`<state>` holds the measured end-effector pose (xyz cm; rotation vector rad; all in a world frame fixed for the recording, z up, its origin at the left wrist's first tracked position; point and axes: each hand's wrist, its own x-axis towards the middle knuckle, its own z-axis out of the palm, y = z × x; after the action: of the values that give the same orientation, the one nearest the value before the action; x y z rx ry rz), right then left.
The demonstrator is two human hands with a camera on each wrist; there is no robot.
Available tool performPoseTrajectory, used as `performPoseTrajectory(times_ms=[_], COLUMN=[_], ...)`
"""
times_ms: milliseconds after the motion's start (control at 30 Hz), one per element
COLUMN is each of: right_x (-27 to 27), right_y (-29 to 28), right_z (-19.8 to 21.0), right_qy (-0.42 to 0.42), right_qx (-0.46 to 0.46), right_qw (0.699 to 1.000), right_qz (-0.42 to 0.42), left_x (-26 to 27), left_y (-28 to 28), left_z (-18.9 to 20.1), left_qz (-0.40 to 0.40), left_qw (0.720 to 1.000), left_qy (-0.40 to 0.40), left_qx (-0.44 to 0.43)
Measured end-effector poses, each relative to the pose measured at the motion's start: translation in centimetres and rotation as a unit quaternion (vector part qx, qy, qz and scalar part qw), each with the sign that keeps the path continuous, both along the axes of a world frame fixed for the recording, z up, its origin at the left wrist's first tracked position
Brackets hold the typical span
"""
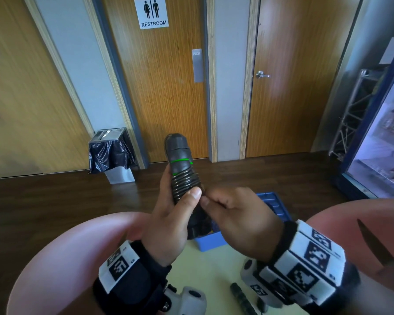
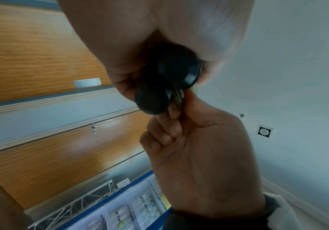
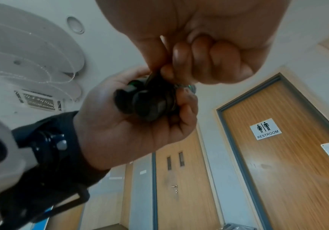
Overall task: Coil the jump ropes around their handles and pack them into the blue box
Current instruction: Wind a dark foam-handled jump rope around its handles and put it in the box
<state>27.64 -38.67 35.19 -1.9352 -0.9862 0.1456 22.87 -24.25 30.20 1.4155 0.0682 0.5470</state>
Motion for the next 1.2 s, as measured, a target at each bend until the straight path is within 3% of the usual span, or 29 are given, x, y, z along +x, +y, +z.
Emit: performPoseTrajectory(times_ms=[133, 233, 400, 500, 567, 667, 733, 967, 1200], right_x=[0.0, -0.1, 0.3, 0.7, 1.1, 1.5, 1.7, 2.3, 2.1], right_y=[0.9, 1.7, 1.7, 0.8, 0.1, -0.3, -0.3, -0.6, -0.2], right_z=[-1.3, -2.4, -2.3, -2.0, -1.6, -1.6, -1.7, -1.2, -0.9], right_qy=[-0.104, -0.123, -0.159, -0.087, 0.013, 0.194, 0.262, 0.082, 0.097], right_qx=[0.051, 0.070, 0.004, 0.024, 0.014, 0.026, 0.076, -0.015, 0.040], right_qw=[0.993, 0.988, 0.985, 0.995, 0.999, 0.981, 0.962, 0.996, 0.994], right_qz=[-0.034, -0.064, -0.060, -0.034, -0.031, -0.015, -0.010, 0.007, -0.004], left_x=[0.5, 0.9, 1.3, 1.3, 1.4, 1.8, 1.9, 2.0, 2.1], left_y=[-0.2, -0.1, 0.3, 0.0, -0.2, -0.1, -0.1, 0.0, 0.3], left_z=[-0.3, -0.7, -1.3, -1.2, -1.0, -0.8, -0.7, -0.8, 0.0], left_qz=[0.023, 0.026, 0.028, 0.016, 0.005, -0.003, -0.008, -0.060, -0.065], left_qw=[0.999, 0.999, 0.998, 0.999, 0.999, 0.999, 0.999, 0.994, 0.995], left_qy=[-0.001, 0.004, 0.010, -0.002, -0.007, -0.012, -0.014, -0.008, 0.012], left_qx=[-0.024, -0.024, -0.050, -0.052, -0.038, -0.044, -0.051, -0.095, -0.071])
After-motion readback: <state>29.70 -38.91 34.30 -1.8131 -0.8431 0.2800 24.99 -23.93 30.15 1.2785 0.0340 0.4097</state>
